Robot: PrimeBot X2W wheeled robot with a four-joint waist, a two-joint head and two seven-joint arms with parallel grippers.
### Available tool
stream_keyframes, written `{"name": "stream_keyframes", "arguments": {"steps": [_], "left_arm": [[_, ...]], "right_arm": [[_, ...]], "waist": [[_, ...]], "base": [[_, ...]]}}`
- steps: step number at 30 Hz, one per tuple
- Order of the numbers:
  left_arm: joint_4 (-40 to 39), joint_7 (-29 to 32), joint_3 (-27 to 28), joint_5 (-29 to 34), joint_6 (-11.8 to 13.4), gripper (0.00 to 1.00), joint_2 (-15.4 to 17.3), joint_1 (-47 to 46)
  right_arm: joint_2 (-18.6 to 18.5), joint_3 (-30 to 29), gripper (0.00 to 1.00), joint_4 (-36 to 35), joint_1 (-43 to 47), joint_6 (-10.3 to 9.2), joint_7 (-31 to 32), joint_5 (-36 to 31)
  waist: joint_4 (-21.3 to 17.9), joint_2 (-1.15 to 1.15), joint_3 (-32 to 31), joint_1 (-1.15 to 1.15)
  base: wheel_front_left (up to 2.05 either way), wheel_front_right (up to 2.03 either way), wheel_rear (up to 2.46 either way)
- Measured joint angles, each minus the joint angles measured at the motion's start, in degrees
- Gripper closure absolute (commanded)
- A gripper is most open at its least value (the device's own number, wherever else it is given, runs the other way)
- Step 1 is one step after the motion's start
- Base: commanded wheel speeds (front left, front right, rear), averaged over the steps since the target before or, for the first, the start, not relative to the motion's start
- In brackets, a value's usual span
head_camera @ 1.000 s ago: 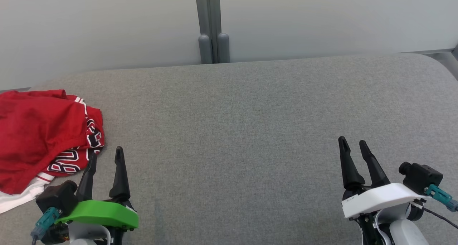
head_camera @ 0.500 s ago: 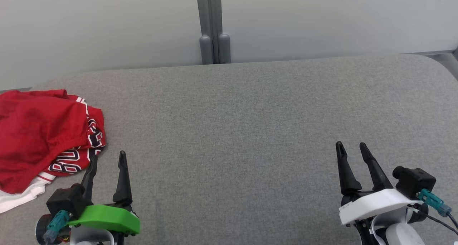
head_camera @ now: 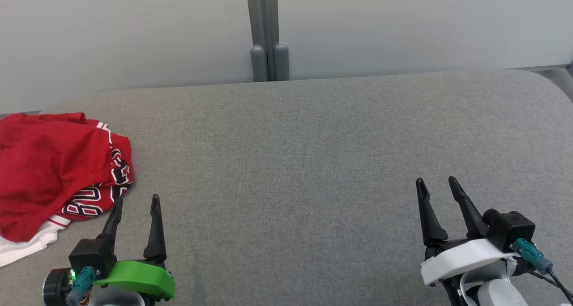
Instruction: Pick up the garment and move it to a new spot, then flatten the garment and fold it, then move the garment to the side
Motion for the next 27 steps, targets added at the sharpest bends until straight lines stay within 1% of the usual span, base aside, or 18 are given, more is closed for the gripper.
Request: {"name": "stream_keyframes", "arguments": {"steps": [11, 21, 27], "left_arm": [[1.75, -1.14, 1.42, 2.66, -0.98, 0.0, -0.58, 0.03], [2.0, -2.19, 2.72, 4.19, -1.57, 0.0, -1.75, 0.04], [2.9, -2.44, 3.08, 3.94, -2.23, 0.0, -2.08, 0.04]], "right_arm": [[0.01, 0.57, 0.0, 0.02, 0.23, 0.0, -1.14, -4.6], [0.0, 1.08, 0.0, 0.48, 0.33, 0.01, -2.08, -7.82], [0.0, 1.07, 0.0, 1.49, 0.5, 0.02, -2.38, -6.75]], "waist": [[0.39, 0.0, -0.2, 0.0], [0.63, 0.0, -0.89, 0.0], [0.59, 0.0, -1.21, 0.0]], "base": [[0.0, 0.0, 0.0], [0.0, 0.0, 0.0], [0.0, 0.0, 0.0]]}}
